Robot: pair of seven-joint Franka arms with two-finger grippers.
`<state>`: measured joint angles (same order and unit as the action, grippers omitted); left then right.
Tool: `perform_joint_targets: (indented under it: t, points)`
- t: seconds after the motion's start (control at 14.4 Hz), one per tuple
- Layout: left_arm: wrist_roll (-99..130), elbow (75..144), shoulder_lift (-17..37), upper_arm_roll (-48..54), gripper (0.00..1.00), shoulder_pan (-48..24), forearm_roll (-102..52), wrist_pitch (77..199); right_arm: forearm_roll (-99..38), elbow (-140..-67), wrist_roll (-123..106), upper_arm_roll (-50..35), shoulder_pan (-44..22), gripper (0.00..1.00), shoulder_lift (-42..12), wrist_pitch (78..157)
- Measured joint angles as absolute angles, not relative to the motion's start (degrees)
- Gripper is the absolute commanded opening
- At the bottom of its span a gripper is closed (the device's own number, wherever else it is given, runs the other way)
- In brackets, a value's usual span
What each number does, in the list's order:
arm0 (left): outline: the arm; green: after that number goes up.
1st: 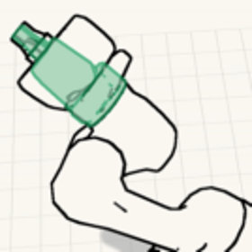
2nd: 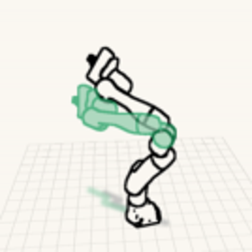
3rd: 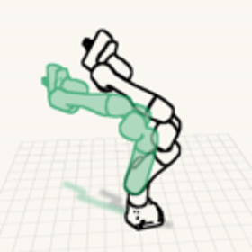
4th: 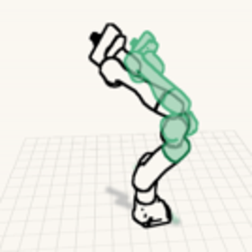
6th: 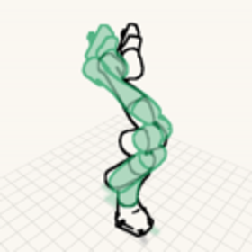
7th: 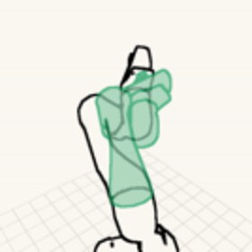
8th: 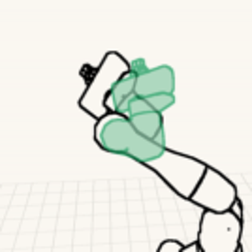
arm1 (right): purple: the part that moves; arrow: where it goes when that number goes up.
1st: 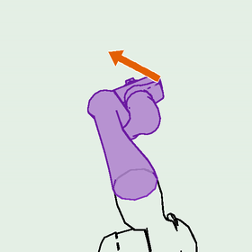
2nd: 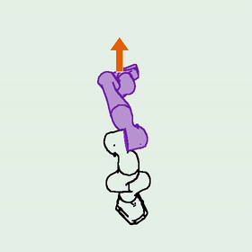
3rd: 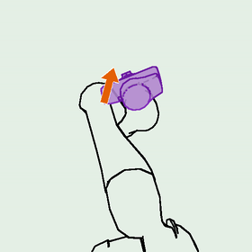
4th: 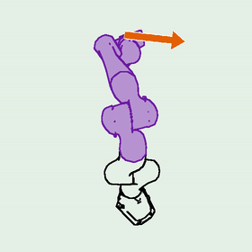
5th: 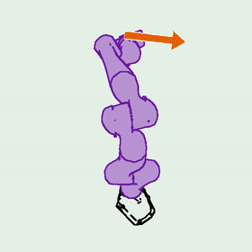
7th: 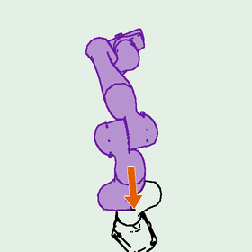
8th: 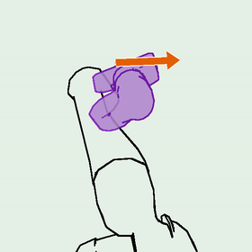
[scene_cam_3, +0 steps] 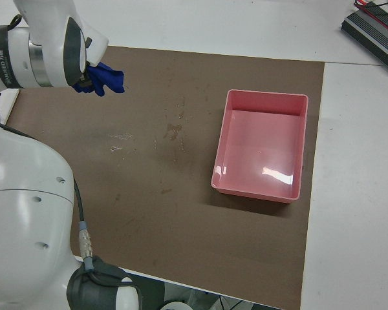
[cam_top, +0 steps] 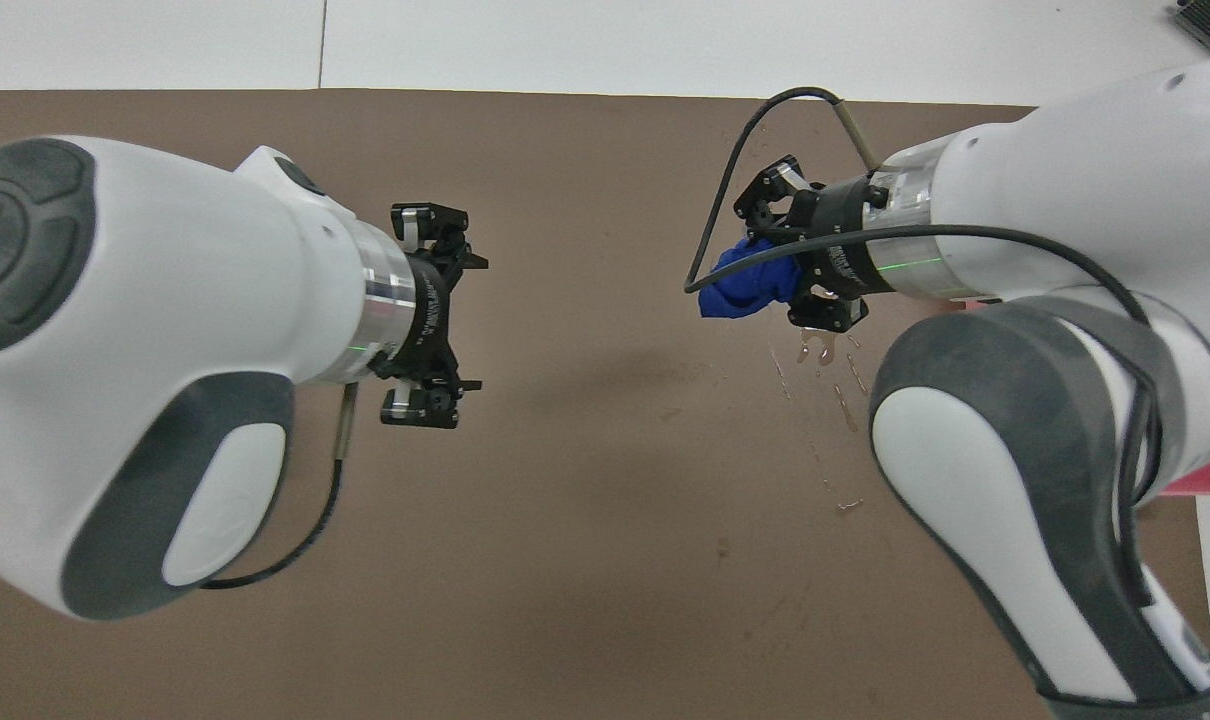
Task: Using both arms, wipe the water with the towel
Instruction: 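Pull the towel toward the water drops while the left gripper withdraws, then wipe the towel over the water drops with the right gripper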
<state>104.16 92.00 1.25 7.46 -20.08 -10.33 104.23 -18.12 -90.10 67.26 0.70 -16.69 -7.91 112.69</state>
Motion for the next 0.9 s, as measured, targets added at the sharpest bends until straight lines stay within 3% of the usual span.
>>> perform_joint_targets:
  t: [0.14, 0.63, 0.9]
  points:
    - [93.19, 92.02, 0.41, 7.39, 1.00, -16.53, -9.80, 100.51, -18.13, -90.64, 62.09, 0.82, -13.45, 0.00, -10.30, 115.67]
    - [53.44, 95.47, -0.89, 7.23, 1.00, -1.78, -7.85, 97.21, -18.13, -90.68, 51.92, 0.78, -9.75, 0.00, -25.71, 140.01]
    - [35.77, 96.45, -1.94, 7.21, 1.00, 1.61, -3.63, 95.21, -18.13, -86.37, 49.05, 0.51, -8.77, 0.00, -33.85, 145.58]
